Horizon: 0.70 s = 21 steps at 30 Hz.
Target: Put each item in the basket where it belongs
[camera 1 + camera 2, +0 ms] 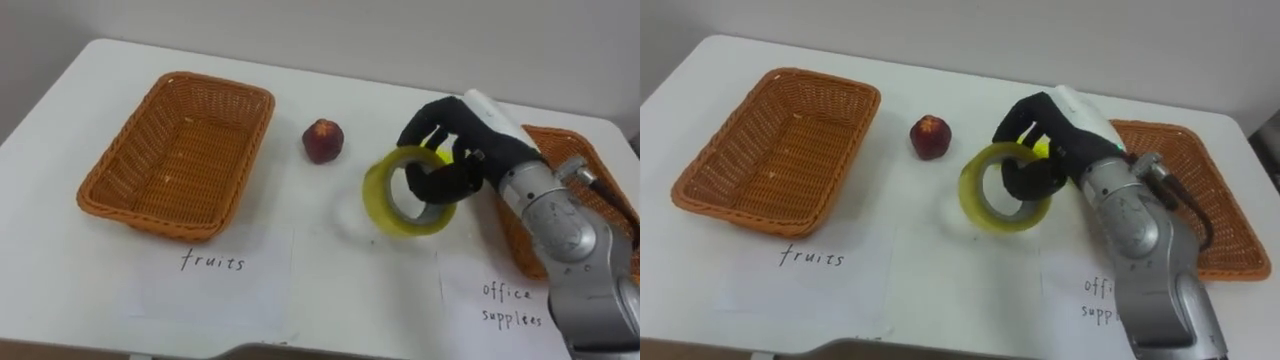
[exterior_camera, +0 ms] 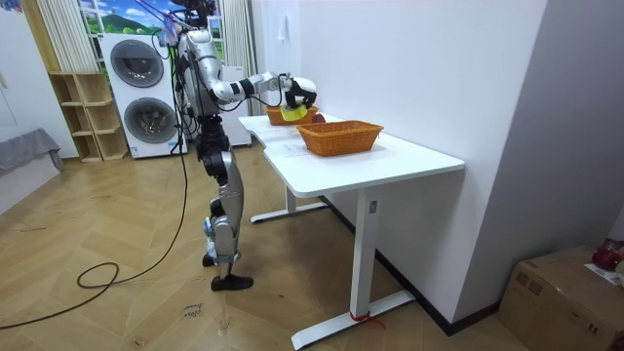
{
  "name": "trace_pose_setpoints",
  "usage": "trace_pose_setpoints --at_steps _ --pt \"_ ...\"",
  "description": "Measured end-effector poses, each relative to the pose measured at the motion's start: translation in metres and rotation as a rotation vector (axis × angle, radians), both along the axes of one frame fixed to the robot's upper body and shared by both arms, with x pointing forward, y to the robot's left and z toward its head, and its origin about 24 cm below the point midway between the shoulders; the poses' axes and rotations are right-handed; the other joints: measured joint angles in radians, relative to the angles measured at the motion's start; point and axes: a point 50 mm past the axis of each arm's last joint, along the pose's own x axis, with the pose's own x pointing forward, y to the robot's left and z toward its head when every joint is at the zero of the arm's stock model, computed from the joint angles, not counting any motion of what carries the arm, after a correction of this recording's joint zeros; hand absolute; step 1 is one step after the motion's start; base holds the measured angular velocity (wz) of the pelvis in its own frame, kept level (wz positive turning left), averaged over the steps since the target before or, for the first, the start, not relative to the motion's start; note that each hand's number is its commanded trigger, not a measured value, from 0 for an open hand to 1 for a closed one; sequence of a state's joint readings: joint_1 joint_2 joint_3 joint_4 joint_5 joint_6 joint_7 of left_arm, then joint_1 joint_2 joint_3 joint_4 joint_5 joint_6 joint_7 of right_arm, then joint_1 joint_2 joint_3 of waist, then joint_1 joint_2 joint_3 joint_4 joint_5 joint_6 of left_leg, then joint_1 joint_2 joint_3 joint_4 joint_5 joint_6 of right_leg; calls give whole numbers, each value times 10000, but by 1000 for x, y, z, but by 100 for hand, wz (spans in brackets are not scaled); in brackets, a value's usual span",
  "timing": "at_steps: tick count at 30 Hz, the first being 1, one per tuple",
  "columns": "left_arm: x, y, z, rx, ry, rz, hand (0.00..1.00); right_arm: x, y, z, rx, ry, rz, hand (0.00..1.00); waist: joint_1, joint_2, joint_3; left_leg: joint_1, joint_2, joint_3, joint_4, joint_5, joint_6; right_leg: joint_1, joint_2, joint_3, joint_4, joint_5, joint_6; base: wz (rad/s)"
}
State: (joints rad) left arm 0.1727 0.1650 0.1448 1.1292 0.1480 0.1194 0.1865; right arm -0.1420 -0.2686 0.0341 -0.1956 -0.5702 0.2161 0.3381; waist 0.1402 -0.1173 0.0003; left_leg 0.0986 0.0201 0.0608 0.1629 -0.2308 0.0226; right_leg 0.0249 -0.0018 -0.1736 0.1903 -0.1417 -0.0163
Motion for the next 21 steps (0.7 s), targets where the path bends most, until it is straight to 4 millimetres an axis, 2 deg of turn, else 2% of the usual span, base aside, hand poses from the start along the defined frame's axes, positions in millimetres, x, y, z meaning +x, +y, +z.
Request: trace_pose_setpoints --at_steps 5,8,13,21 --pt "-7 1 0 147 106 64 0 0 -6 5 556 -526 -354 100 -74 -103 10 9 15 97 2 4 -11 8 33 60 -36 3 -4 -1" --pt "-17 2 0 257 413 264 0 0 -10 7 795 -822 -653 100 -170 -159 63 15 13 121 11 4 -11 18 32 94 -47 2 -4 0" --pt "-30 2 0 256 711 474 0 2 -25 2 871 -974 -1550 100 -305 -190 77 32 31 191 22 4 -10 9 21 131 -48 3 -3 -2" --pt "-30 2 0 236 707 466 0 3 -46 -3 504 -924 -2355 100 -367 -141 76 18 32 213 17 0 -15 -44 42 91 -3 22 -31 0"
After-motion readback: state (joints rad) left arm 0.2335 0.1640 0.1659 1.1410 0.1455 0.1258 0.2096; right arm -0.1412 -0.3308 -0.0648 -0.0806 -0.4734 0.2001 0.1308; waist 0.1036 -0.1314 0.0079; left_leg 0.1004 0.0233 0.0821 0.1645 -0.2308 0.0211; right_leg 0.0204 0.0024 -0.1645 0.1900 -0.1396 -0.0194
